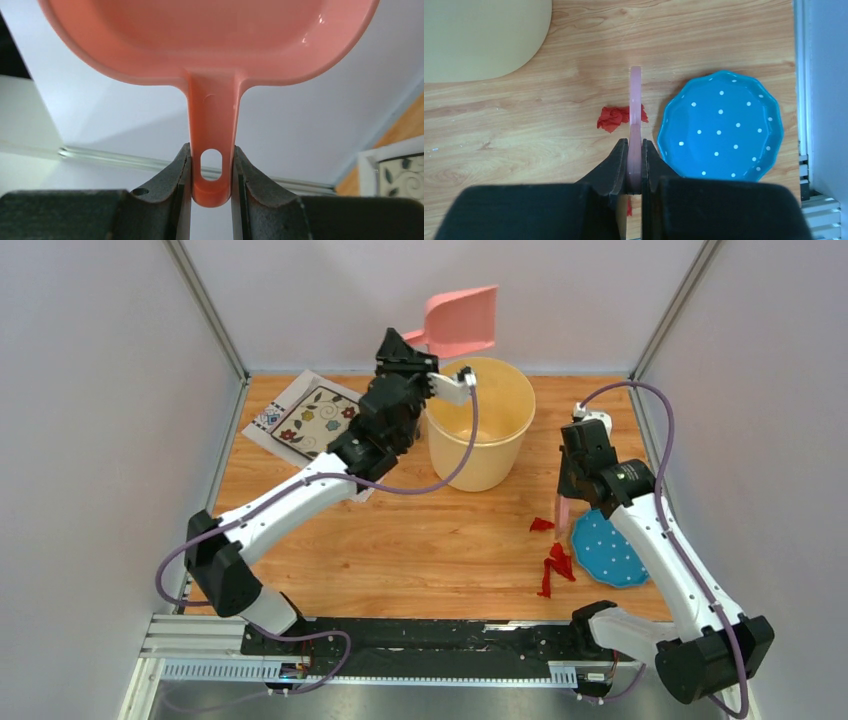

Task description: Sweep away the paper scraps from the table

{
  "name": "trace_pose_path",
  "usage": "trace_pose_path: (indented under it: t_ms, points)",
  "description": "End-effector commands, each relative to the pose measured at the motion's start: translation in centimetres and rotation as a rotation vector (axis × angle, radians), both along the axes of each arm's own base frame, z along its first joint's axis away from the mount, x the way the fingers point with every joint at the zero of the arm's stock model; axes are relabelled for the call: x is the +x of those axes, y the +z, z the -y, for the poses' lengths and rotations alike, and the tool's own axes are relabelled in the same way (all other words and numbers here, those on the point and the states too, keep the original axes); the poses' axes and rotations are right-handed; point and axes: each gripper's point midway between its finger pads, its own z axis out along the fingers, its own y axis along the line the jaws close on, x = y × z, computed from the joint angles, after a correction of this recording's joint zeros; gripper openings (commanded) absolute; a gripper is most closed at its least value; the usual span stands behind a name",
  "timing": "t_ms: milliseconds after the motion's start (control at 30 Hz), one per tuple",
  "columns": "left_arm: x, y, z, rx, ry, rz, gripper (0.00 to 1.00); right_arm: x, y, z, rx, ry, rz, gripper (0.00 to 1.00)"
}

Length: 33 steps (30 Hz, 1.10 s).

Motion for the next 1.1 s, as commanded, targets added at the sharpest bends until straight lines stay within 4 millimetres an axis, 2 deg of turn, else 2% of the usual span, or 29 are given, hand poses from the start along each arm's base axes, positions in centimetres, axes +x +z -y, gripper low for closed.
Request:
trace_pose_path:
  t_ms: [0, 33, 67, 100, 133, 167, 233, 267, 300, 333, 367, 400, 433, 500, 600, 633, 667, 700, 733, 800, 833, 933, 1067]
  points:
    - [-1.5, -1.0, -5.8, -0.353, 0.022, -0.276, 0.0, 1.5, -2.3, -1.9, 0.069, 0.046, -0.009, 0.0]
    - [-1.6, -1.3, -6.4, -0.374, 0.014, -0.298, 0.0, 1.5, -2.9, -2.8, 0.105, 0.07, -0.023, 0.0]
    - [-1.8, -1.9, -8.2, -0.394, 0.039, -0.313, 0.0, 1.5, -3.7, -3.3, 0.125, 0.073, -0.049, 0.0]
    - [-2.1, -3.0, -9.1, -0.419, 0.052, -0.348, 0.0, 1.2, -4.6, -3.8, 0.144, 0.084, -0.078, 0.0]
    - [-2.3, -3.7, -9.6, -0.429, 0.047, -0.368, 0.0, 1.0, -5.0, -5.0, 0.198, 0.12, -0.096, 0.0]
    - [-2.7, -5.1, -11.3, -0.433, 0.079, -0.392, 0.0, 0.8, -5.4, -5.8, 0.227, 0.129, -0.111, 0.0]
    - [-3.2, -6.5, -12.6, -0.47, 0.094, -0.423, 0.0, -0.3, -5.8, -8.6, 0.284, 0.223, -0.143, 0.0]
    - [-3.8, -7.8, -14.4, -0.5, 0.13, -0.441, 0.0, -0.9, -5.6, -9.7, 0.294, 0.262, -0.147, 0.0]
    - [-3.9, -8.3, -15.1, -0.514, 0.144, -0.451, 0.0, -2.3, -5.3, -12.0, 0.297, 0.349, -0.158, 0.0]
    - [-4.2, -8.9, -15.6, -0.529, 0.145, -0.469, 0.0, -3.1, -4.6, -13.3, 0.296, 0.395, -0.153, 0.0]
    - [-4.6, -9.8, -17.0, -0.557, 0.178, -0.488, 0.0, -3.9, -4.1, -14.7, 0.304, 0.449, -0.147, 0.0]
    - [-4.7, -10.3, -17.6, -0.572, 0.187, -0.5, 0.0, -5.8, -3.6, -17.1, 0.314, 0.548, -0.157, 0.0]
    - [-4.7, -10.8, -18.4, -0.587, 0.2, -0.513, 0.0, -6.4, -2.2, -18.2, 0.32, 0.59, -0.147, 0.0]
    - [-5.1, -11.8, -19.3, -0.605, 0.22, -0.531, 0.0, -7.5, -1.3, -19.0, 0.282, 0.611, -0.164, 0.0]
    - [-5.4, -12.8, -20.0, -0.625, 0.228, -0.555, 0.0, -7.0, 1.1, -16.1, 0.188, 0.483, -0.124, 0.0]
    - [-5.5, -13.1, -20.2, -0.629, 0.233, -0.562, 0.0, -6.8, 1.2, -14.0, 0.123, 0.403, -0.112, 0.0]
    - [-5.6, -13.3, -20.2, -0.629, 0.234, -0.569, 0.0, -6.7, 2.6, -13.0, 0.116, 0.368, -0.073, 0.0]
    - [-5.7, -13.5, -20.2, -0.631, 0.235, -0.575, 0.0, -6.7, 2.9, -11.9, 0.091, 0.323, -0.061, 0.0]
    - [-5.8, -13.8, -20.2, -0.629, 0.233, -0.585, 0.0, -7.0, 3.0, -9.7, 0.037, 0.237, -0.055, 0.0]
    - [-6.2, -14.5, -20.3, -0.623, 0.243, -0.613, 0.0, -7.6, 3.4, -7.5, 0.015, 0.149, -0.069, 0.0]
    - [-6.4, -15.0, -20.3, -0.622, 0.245, -0.632, 0.0, -8.5, 3.0, -5.6, -0.048, 0.106, -0.11, 0.0]
    - [-7.2, -16.9, -20.3, -0.606, 0.255, -0.704, 0.0, -10.0, 1.6, -3.5, -0.094, 0.015, -0.185, 0.0]
    - [-8.9, -19.7, -20.1, -0.58, 0.267, -0.816, 0.0, -10.2, -0.3, -1.1, -0.156, -0.082, -0.243, 0.0]
